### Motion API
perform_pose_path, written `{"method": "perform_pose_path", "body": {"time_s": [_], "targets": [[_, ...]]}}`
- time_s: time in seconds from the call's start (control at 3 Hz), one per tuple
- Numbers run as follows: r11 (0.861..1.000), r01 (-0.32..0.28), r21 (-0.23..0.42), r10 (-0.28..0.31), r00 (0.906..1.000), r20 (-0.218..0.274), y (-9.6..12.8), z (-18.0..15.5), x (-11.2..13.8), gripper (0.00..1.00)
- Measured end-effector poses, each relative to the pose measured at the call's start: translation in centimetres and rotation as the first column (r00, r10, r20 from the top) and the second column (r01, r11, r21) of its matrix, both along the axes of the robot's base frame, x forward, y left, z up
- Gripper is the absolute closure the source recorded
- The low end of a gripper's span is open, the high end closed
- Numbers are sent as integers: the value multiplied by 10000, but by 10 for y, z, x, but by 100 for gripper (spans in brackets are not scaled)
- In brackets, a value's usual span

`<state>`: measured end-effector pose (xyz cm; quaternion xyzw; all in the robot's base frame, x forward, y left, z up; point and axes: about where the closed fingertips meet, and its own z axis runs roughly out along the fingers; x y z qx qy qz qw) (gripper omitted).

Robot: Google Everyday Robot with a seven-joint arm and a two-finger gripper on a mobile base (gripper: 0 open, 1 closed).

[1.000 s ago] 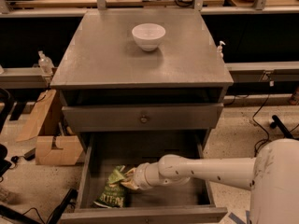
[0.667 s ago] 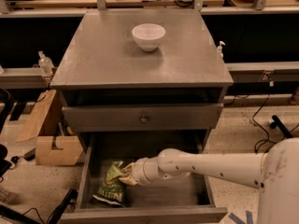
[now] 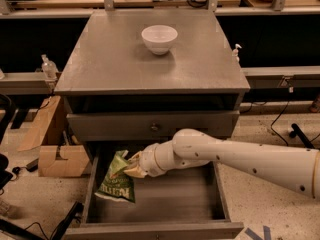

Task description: Pick green jalapeno chip bag from middle drawer and place on counter

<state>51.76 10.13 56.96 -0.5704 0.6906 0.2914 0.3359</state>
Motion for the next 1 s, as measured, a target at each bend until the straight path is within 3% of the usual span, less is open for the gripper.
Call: {"method": "perform_pose_path", "body": {"time_s": [0.33,0.67,1.0], "targets": [[9999,-135,67,136,9998,-148,-6,50,5,100],[9981,-323,526,358,9970,-679,-16,102,21,100],[9979,-357,534,393,9968,-690,-16,103,21,100]]}}
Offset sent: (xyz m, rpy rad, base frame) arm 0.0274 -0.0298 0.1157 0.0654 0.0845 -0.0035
